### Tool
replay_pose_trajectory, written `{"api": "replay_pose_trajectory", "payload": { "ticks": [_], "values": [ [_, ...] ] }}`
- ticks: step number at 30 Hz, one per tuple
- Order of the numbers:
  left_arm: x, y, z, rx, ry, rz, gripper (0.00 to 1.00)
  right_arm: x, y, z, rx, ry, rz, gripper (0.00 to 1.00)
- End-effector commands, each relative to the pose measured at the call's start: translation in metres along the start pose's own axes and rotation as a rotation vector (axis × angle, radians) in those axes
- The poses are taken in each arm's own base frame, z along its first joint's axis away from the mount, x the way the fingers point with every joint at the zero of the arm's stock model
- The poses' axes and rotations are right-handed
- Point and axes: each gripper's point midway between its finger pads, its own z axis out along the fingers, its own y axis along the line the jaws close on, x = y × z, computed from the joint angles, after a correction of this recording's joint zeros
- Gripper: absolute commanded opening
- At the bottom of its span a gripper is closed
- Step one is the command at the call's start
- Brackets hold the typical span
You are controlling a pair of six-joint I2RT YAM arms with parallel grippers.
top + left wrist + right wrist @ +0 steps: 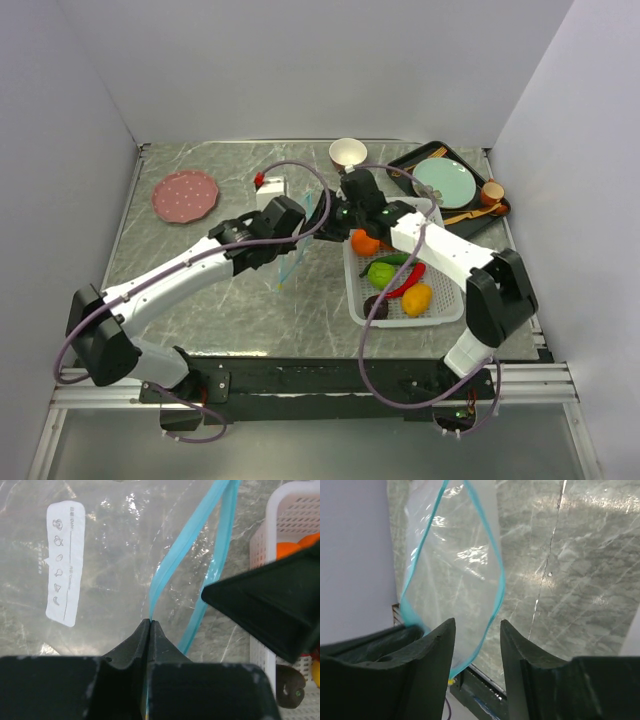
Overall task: Place the food in the zip-top bag and seal the zipper
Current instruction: Open the zipper of the food storage bag.
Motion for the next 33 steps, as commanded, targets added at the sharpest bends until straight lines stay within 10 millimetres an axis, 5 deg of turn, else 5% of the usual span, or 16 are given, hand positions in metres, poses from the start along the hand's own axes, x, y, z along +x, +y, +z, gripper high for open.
{"api": "replay_pose_trajectory", "payload": {
  "ticks": [1, 11, 22, 29, 33],
  "values": [
    [-0.018, 0.006, -0.015, 0.021, -0.075, -0.070, 0.06, -0.005, 0.012, 0.005, 0.005, -0.003, -0.017, 0.46],
    [-0.023, 0.015, -0.014, -0.008, -0.074, -0.089, 0.01, 0.004, 0.006, 0.014, 0.019, 0.034, -0.029, 0.07],
    [-0.037, 0.042, -0.037, -0.044, -0.114, -0.214, 0.01, -0.024, -0.033, 0.041, 0.254, 0.023, -0.114, 0.08],
    [-0.028, 0.044, -0.039, -0.042, -0.080, -0.217, 0.01, -0.037, -0.036, 0.038, 0.300, -0.006, -0.168, 0.15],
    [-0.024, 0.042, -0.033, -0.050, -0.065, -0.208, 0.01, -0.037, -0.020, 0.027, 0.227, -0.015, -0.197, 0.22]
  ]
}}
